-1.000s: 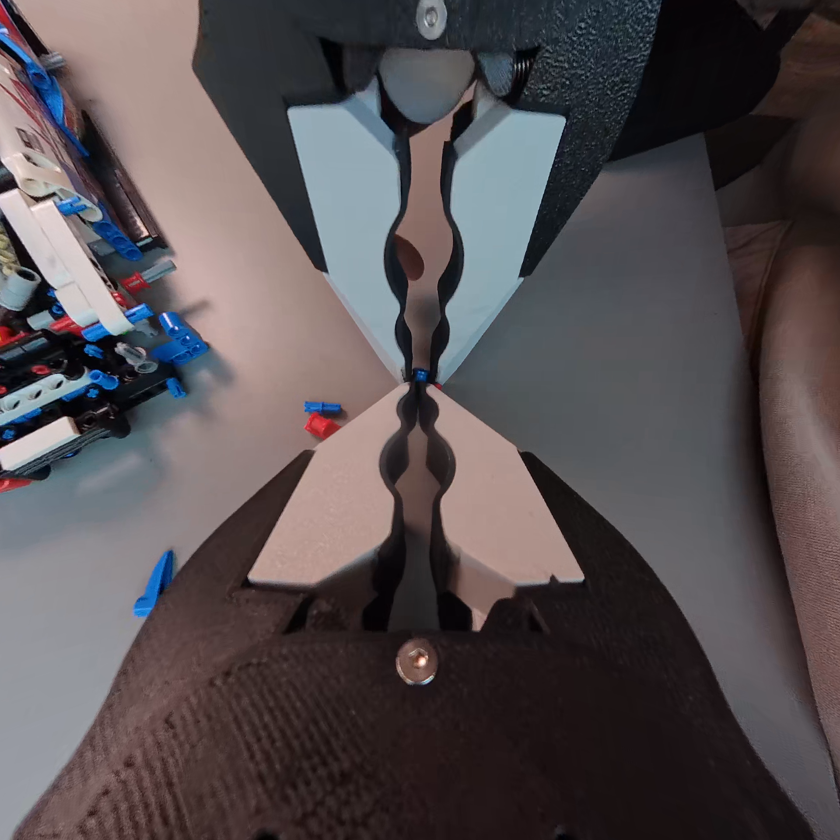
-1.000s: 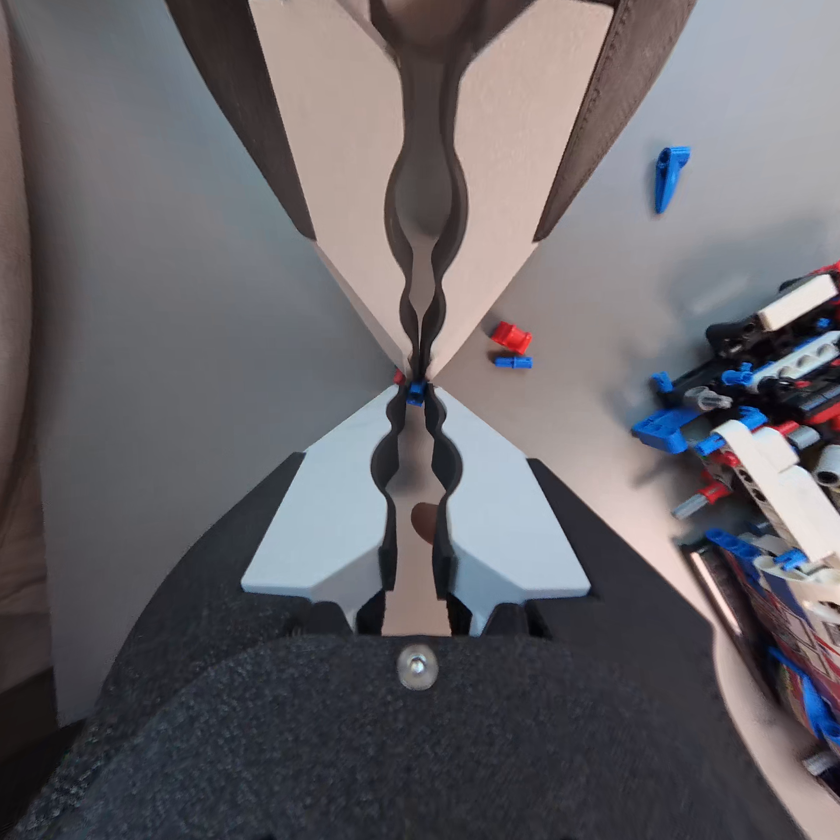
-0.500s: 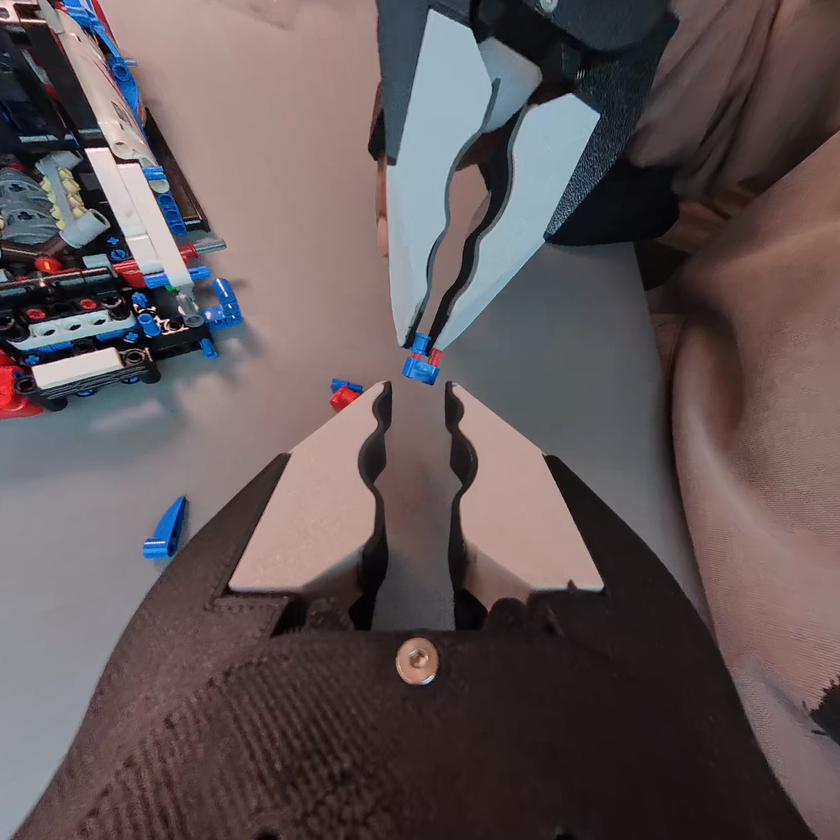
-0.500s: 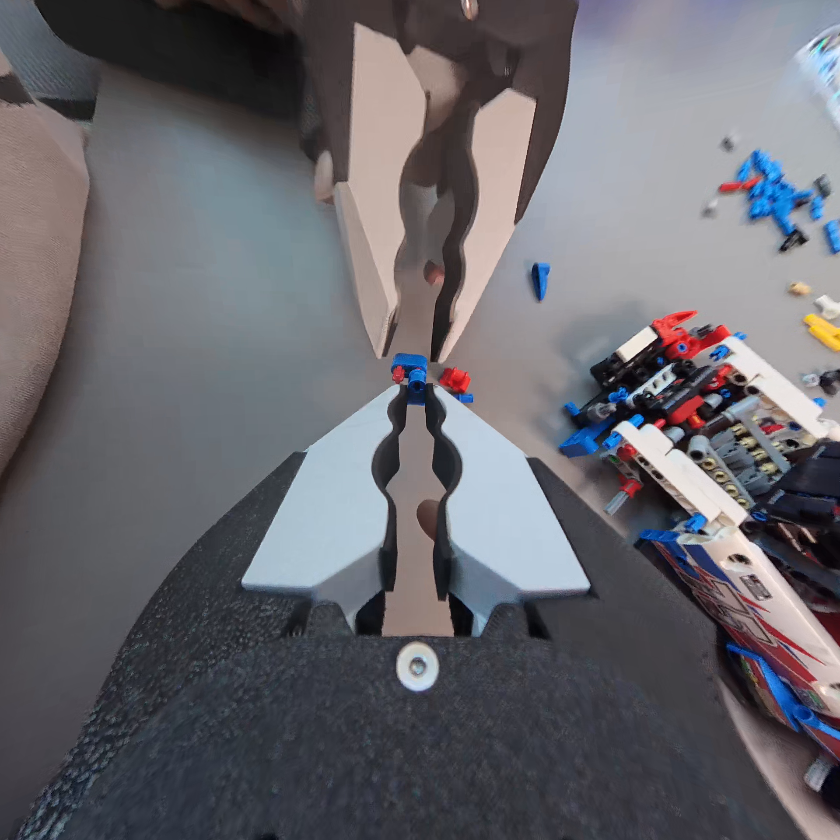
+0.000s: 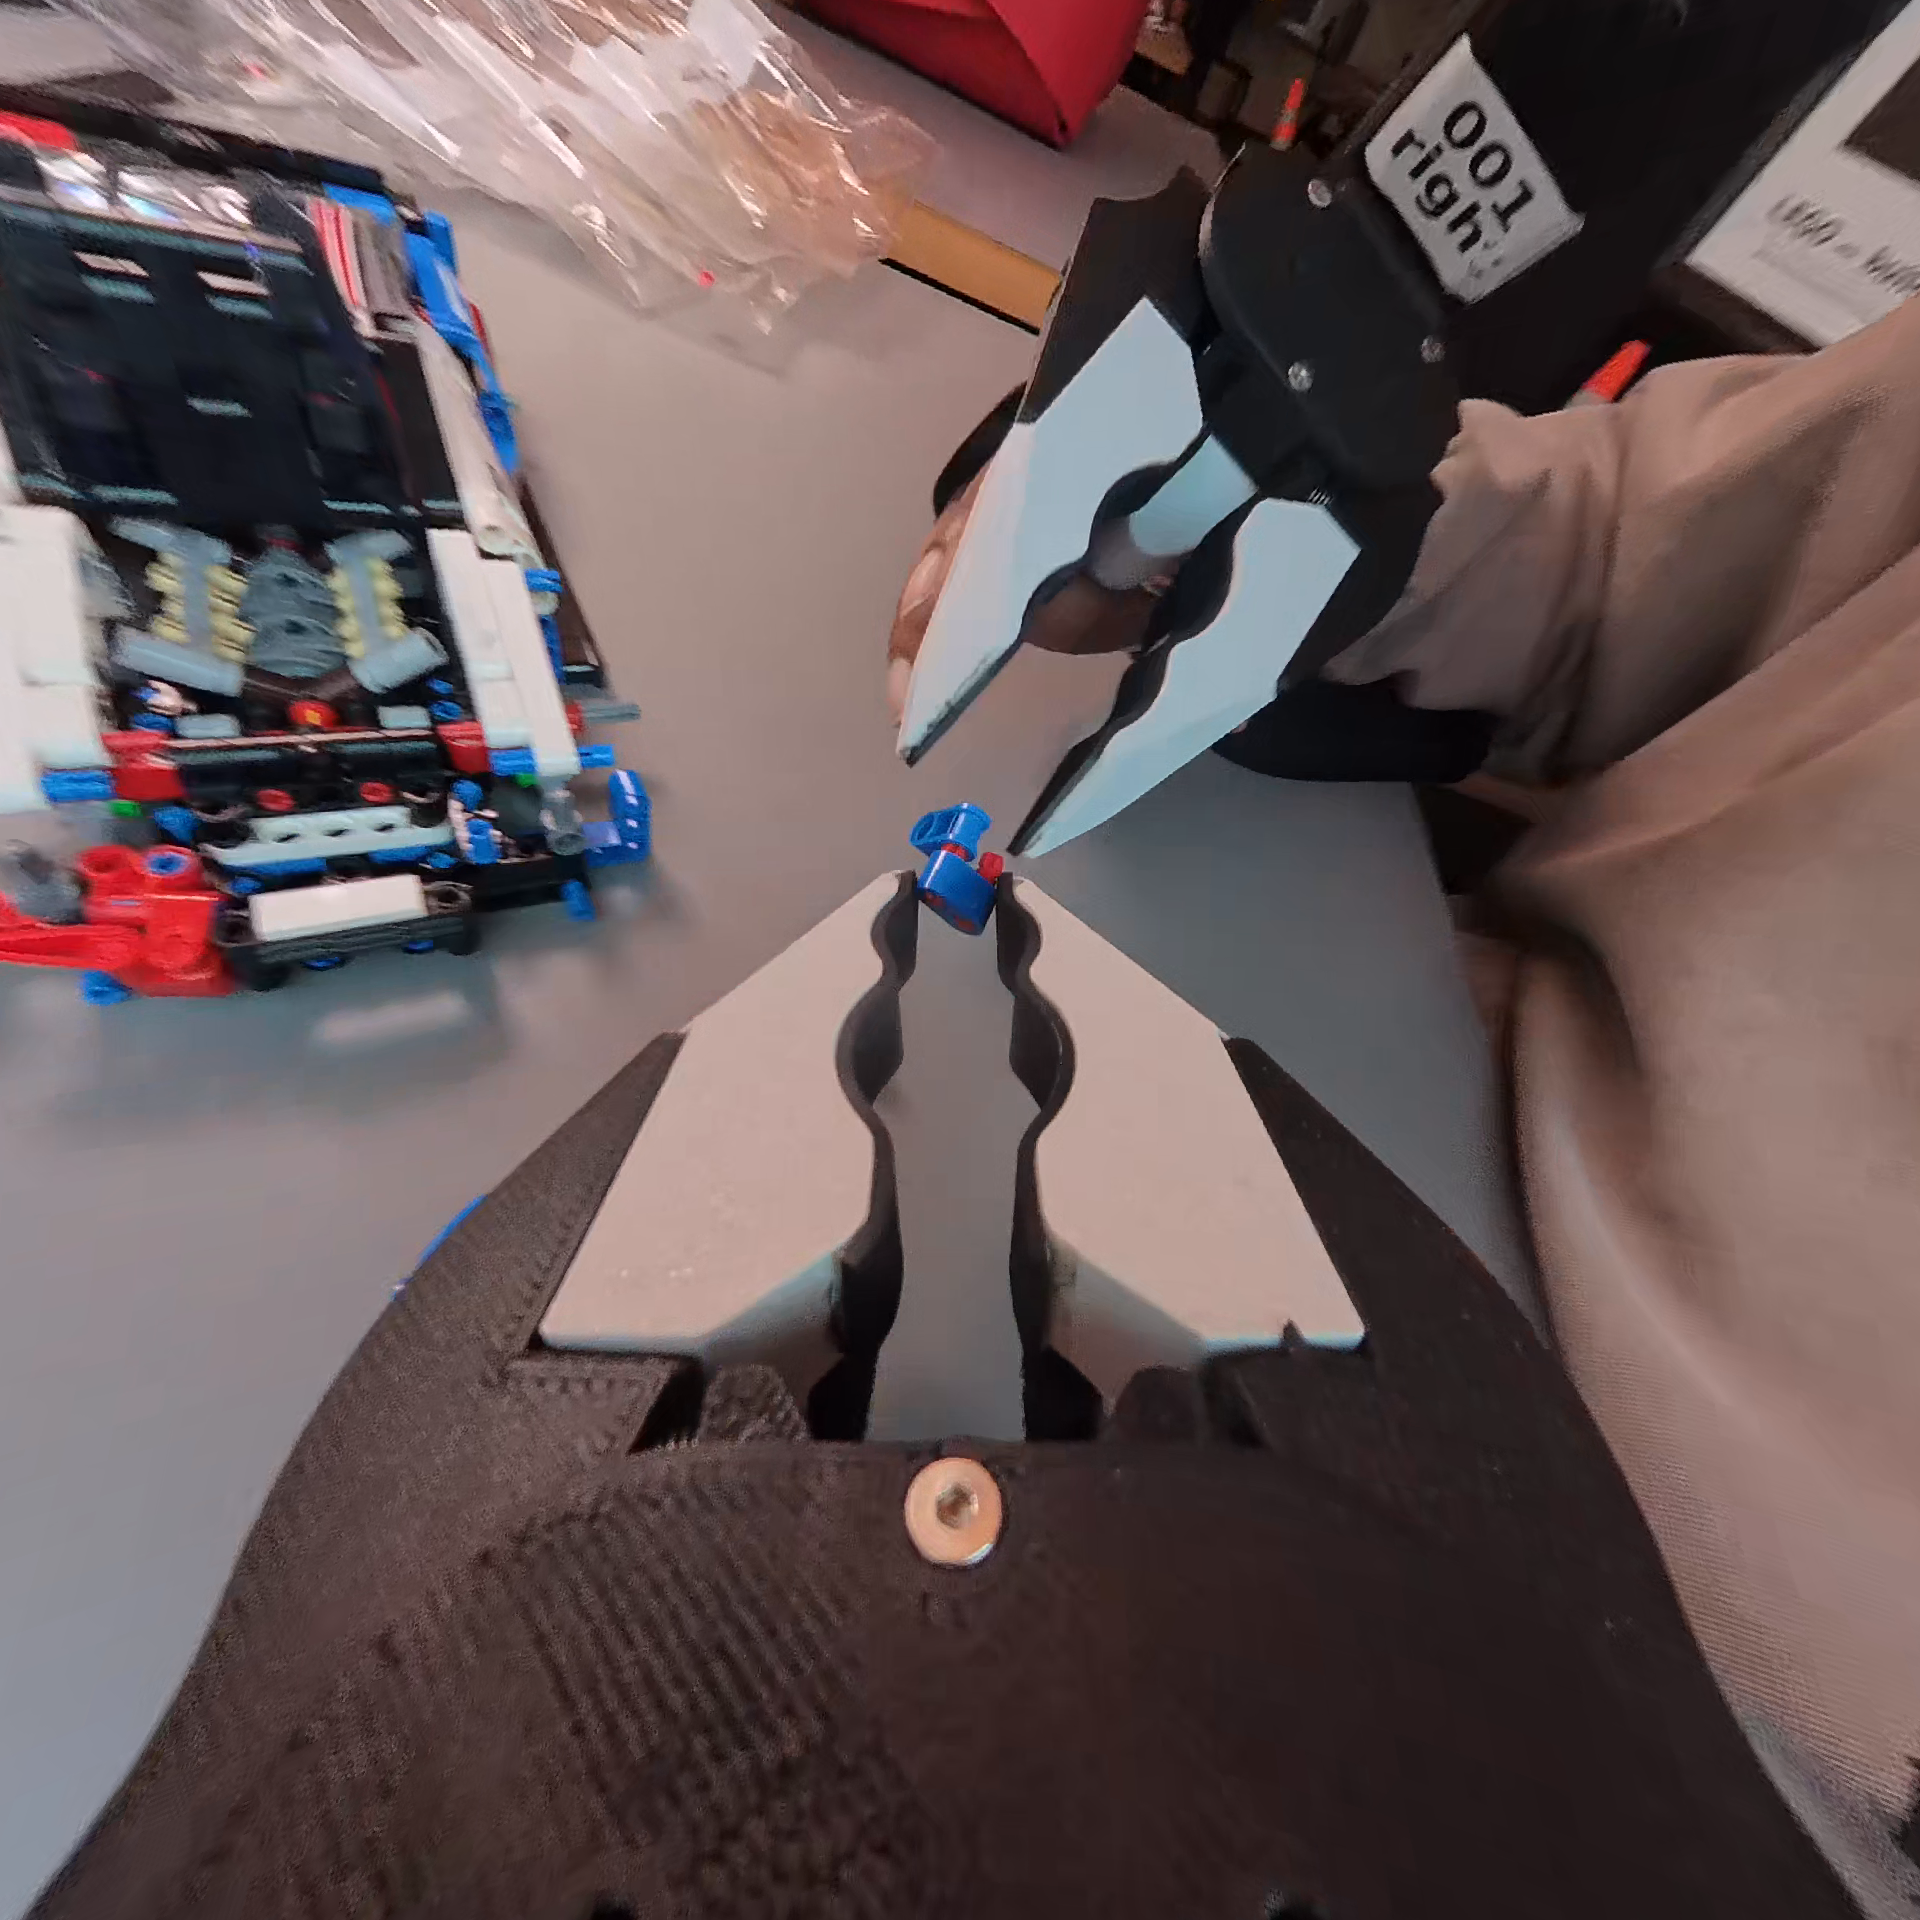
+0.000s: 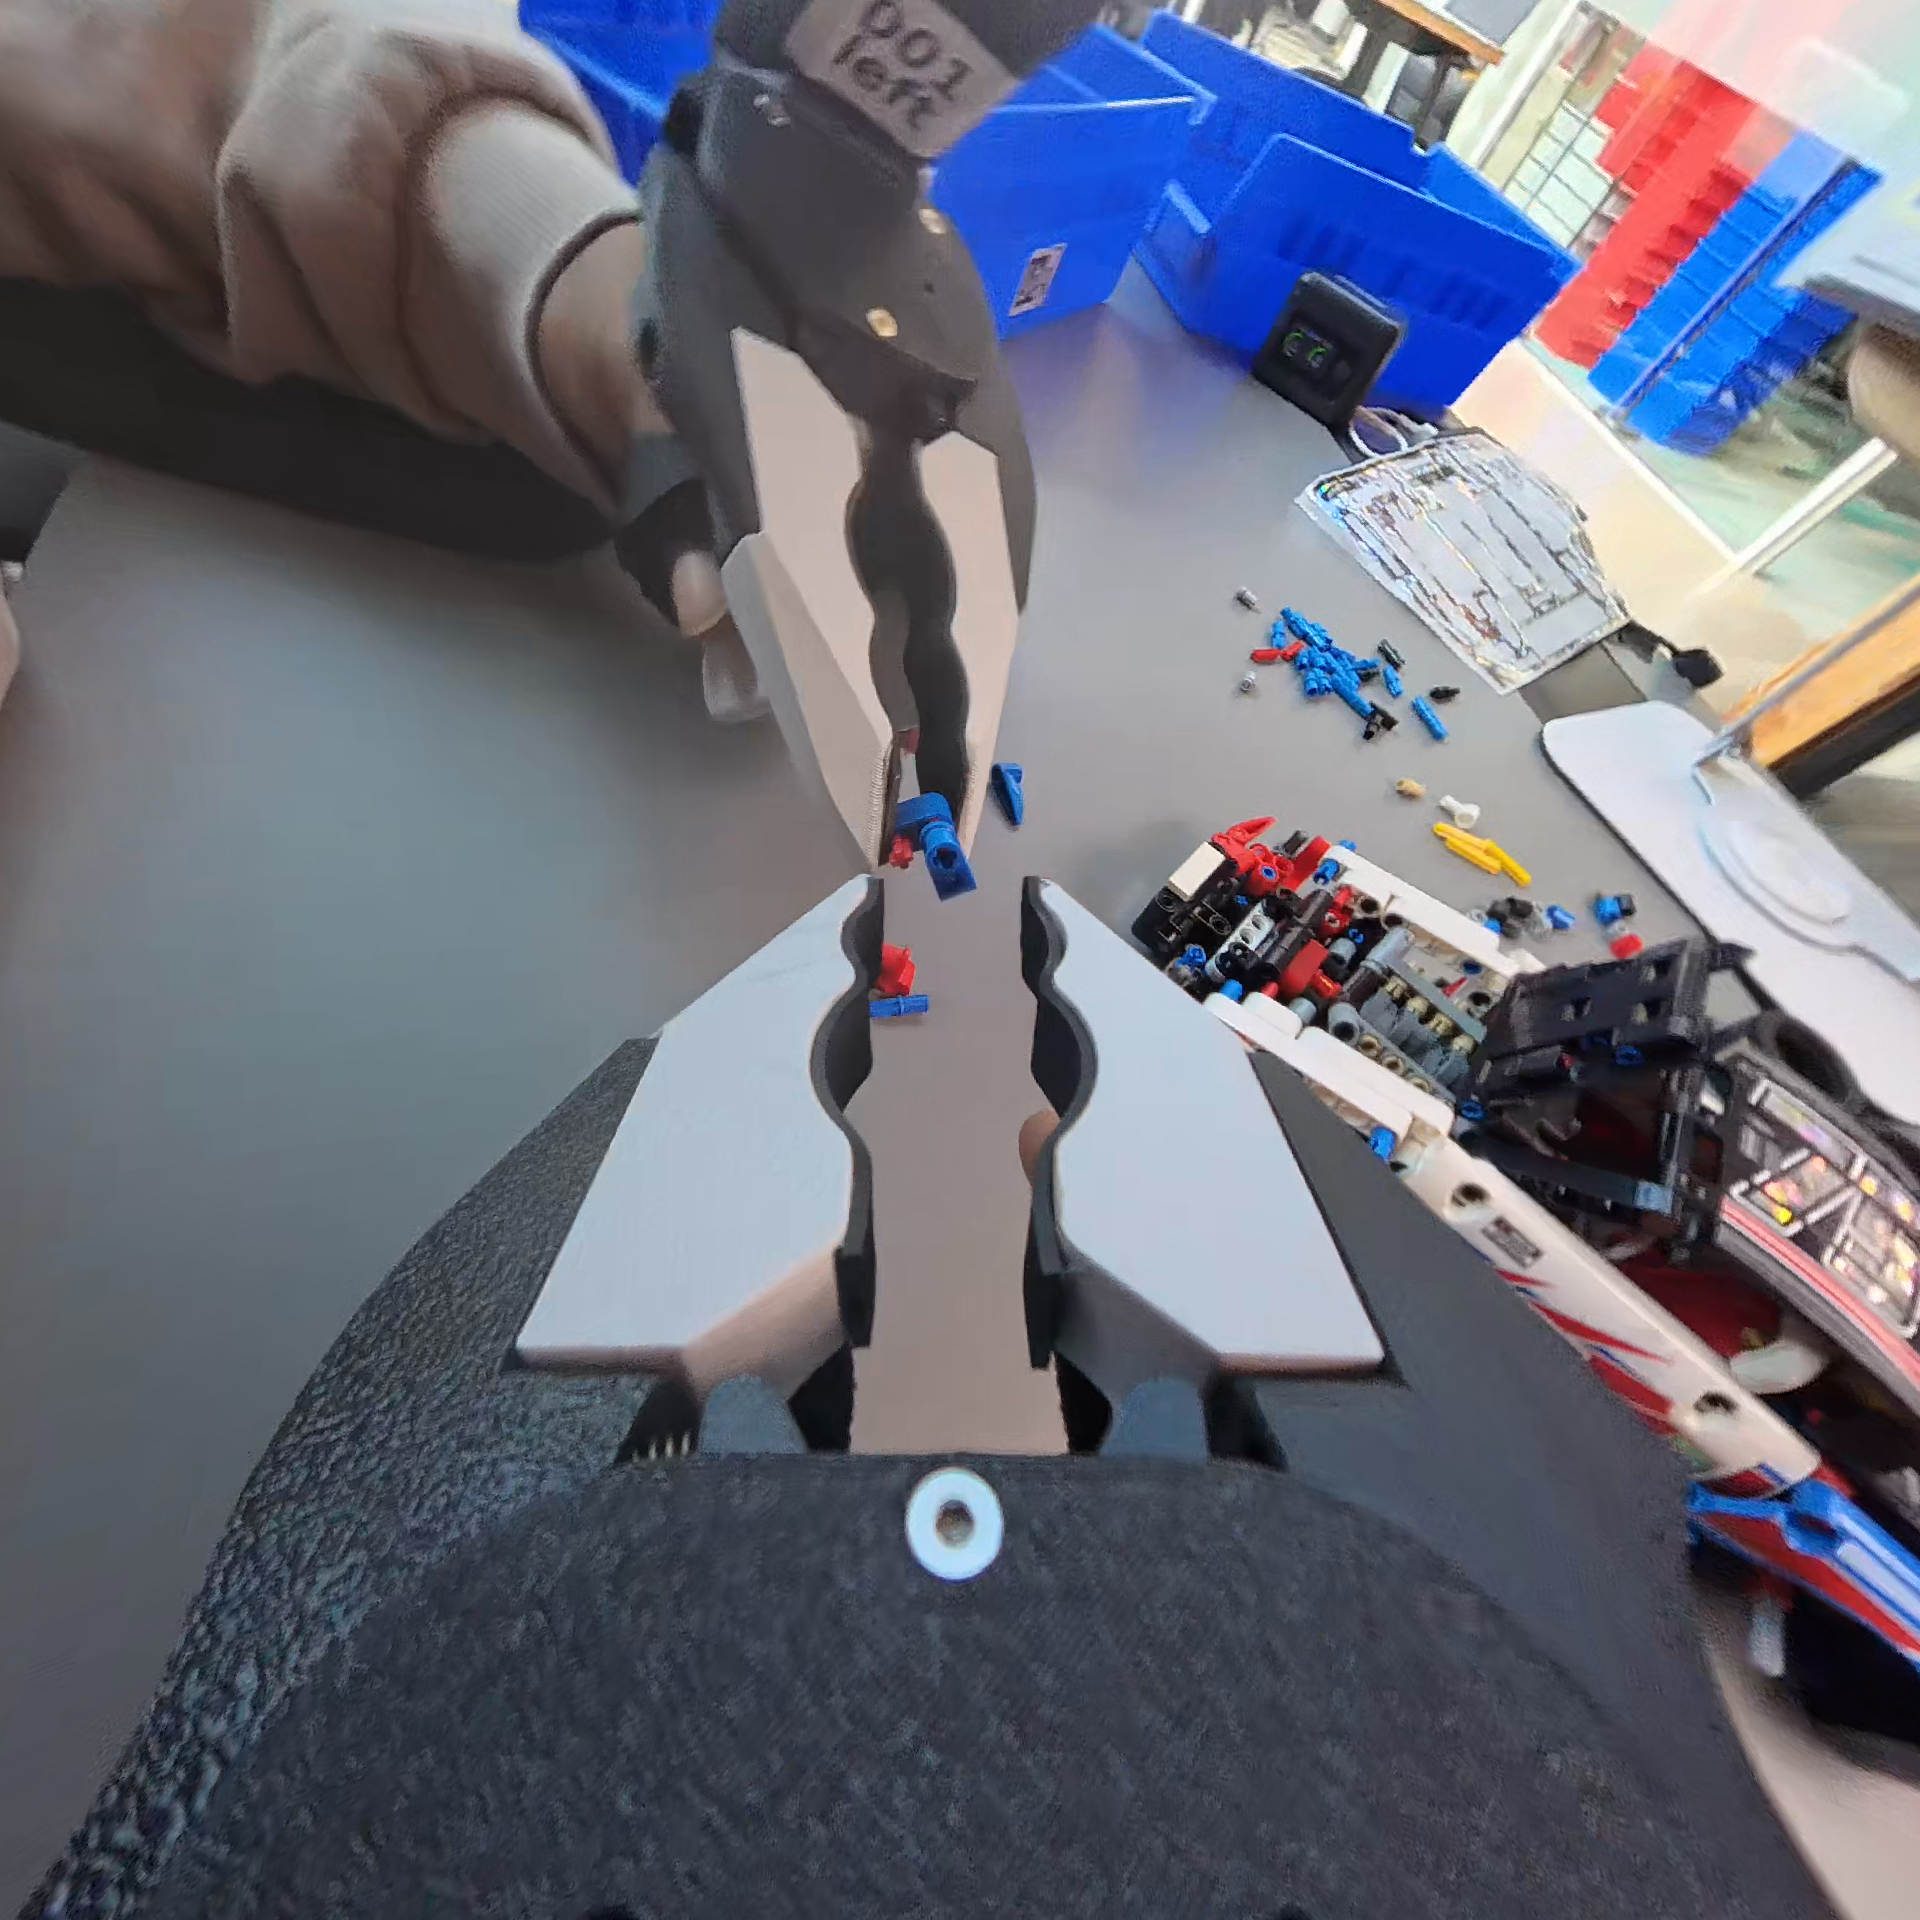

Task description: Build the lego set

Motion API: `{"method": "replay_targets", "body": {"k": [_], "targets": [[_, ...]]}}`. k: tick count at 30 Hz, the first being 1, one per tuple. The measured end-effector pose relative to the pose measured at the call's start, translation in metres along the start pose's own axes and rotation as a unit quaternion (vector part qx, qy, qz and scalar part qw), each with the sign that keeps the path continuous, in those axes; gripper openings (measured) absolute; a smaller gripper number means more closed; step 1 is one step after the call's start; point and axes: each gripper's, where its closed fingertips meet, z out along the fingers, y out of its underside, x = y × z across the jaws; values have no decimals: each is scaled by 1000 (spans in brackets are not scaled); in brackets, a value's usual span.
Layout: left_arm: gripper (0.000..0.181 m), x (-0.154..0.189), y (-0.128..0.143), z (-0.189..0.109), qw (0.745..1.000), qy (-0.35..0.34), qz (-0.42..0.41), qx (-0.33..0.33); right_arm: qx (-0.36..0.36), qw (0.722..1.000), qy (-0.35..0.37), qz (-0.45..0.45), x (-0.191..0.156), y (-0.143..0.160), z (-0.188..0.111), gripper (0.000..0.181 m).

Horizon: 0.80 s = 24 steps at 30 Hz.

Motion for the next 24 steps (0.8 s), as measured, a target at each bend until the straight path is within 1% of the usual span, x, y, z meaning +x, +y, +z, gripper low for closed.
{"method": "replay_targets", "body": {"k": [3, 6, 8, 11, 14, 18, 20, 21, 24], "targets": [[12, -16, -8, -4, 991, -97, 88, 8, 29, 992, 22, 123, 17, -5, -4, 25], [13, -25, -14, -6, 967, -182, 180, -2, 44, 969, 19, 241, 18, -9, 3, 27], [12, -27, -17, -6, 950, -219, 224, -8, 55, 955, 21, 289, 17, -12, 9, 27], [12, -33, -19, -9, 920, -273, 279, -23, 52, 950, 43, 305, 19, -13, 17, 24], [12, -36, -20, -12, 894, -307, 324, -40, 59, 944, 52, 319, 22, -14, 19, 22], [12, -31, -23, -10, 844, -339, 412, -58, 72, 930, 42, 358, 24, -13, 21, 21], [12, -30, -23, -8, 819, -353, 446, -70, 73, 929, 47, 360, 25, -10, 20, 17], [12, -30, -22, -7, 816, -353, 451, -71, 74, 930, 45, 357, 25, -9, 20, 17], [12, -26, -24, -6, 830, -337, 441, -51, 87, 930, 30, 356, 24, -11, 17, 16]]}}
